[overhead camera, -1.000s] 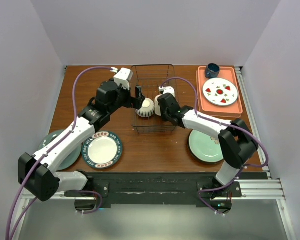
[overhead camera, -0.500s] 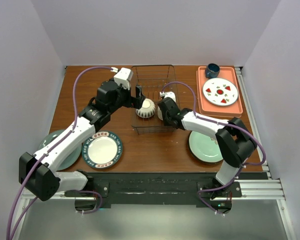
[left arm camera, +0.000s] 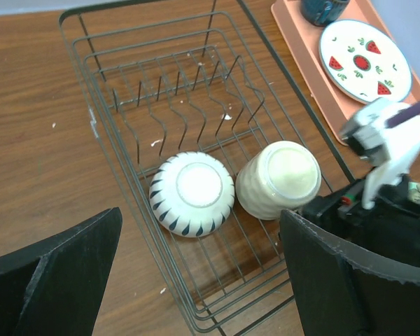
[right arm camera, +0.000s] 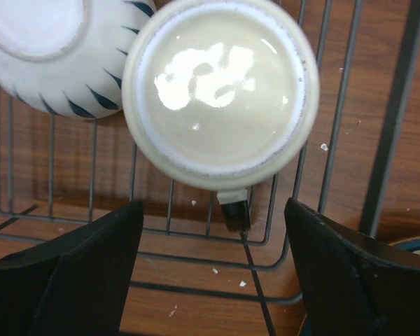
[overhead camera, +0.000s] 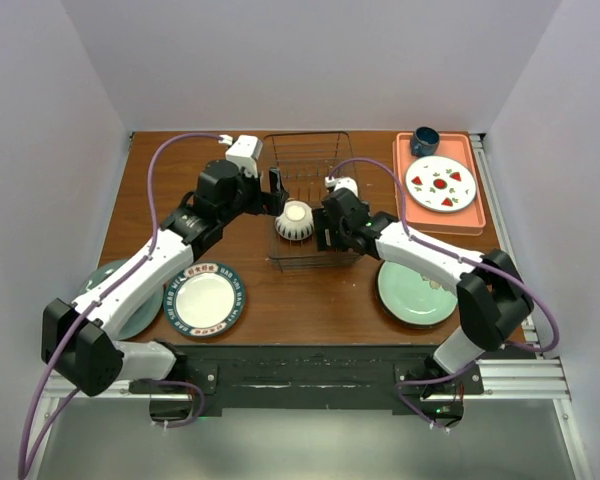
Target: Load the mixed dishes into the dish rack
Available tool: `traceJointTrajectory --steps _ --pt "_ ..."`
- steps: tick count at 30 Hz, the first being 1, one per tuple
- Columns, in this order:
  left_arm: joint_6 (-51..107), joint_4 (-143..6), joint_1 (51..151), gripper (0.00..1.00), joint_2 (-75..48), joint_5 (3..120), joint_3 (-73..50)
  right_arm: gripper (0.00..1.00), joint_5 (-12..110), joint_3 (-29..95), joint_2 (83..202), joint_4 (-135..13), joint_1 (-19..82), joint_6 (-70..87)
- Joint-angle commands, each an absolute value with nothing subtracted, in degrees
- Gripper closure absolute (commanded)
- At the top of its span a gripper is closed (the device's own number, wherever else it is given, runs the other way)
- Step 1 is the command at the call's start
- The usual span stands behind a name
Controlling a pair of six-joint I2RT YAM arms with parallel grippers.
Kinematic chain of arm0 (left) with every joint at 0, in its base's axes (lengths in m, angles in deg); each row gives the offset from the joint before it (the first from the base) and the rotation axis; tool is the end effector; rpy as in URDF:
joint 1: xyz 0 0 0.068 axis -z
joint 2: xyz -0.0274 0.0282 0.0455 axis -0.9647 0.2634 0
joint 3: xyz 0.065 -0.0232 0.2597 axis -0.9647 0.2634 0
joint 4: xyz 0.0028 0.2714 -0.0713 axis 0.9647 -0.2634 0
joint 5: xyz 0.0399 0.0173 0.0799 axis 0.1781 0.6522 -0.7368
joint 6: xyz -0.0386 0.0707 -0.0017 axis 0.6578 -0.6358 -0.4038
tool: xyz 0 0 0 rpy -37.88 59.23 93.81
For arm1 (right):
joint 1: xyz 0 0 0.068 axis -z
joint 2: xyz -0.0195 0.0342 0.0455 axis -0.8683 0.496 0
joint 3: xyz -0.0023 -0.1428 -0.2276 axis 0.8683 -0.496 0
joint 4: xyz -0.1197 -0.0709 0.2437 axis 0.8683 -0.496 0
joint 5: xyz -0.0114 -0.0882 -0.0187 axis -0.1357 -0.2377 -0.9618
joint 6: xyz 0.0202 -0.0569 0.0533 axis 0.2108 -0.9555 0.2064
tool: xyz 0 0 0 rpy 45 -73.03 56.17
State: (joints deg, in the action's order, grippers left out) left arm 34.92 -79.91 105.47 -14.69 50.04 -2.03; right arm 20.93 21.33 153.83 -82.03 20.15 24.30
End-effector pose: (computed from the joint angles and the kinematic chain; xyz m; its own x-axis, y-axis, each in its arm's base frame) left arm 0.3074 -0.1783 0.3200 -0.4357 -0.1124 -0.8930 0.3430 0.8966 -0.2802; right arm 0.3077 0.2278 0.1901 -0.7125 -0.1262 -0.6902 -0.1756 0.9845 0.0012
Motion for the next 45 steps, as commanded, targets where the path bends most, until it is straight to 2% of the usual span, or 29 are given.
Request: traceJointTrajectory --steps 1,2,10,20,24,29,35,41,45 --pt "38.3 -82.9 105.0 0.0 -13.4 46.7 -6.7 0.06 21.8 26.5 148.8 -86.5 20.2 26.0" --pt "38.3 -83.2 105.0 0.0 -13.6 46.5 -6.9 0.01 21.8 27.6 148.2 -86.9 20.2 26.3" --pt "36.3 -80.8 105.0 0.0 -19.0 44.5 -2.7 0.01 21.1 31.5 143.8 -93.1 20.3 30.1" --pt "32.9 -86.0 104.9 0.0 -18.6 47.4 -2.7 0.01 10.0 27.2 133.8 -98.9 24.0 38.5" --pt "29.9 -83.9 105.0 0.0 -18.6 57.9 -0.7 0.02 8.5 23.2 130.4 -102.6 30.8 45.3" --pt "29.4 -82.4 105.0 0.0 -16.9 68.4 -1.1 0.01 7.8 18.9 128.8 -104.3 41.1 46.5" --pt "30.9 -81.6 105.0 0.0 -14.2 71.9 -2.8 0.01 11.7 14.0 125.1 -103.0 53.6 42.5" --pt "33.9 -77.3 105.0 0.0 -13.7 75.6 -1.3 0.01 11.9 5.7 117.5 -107.0 57.7 45.3" --pt "34.9 -75.8 105.1 0.0 -13.4 75.7 -0.5 0.02 17.4 -1.0 112.7 -107.2 57.8 49.7"
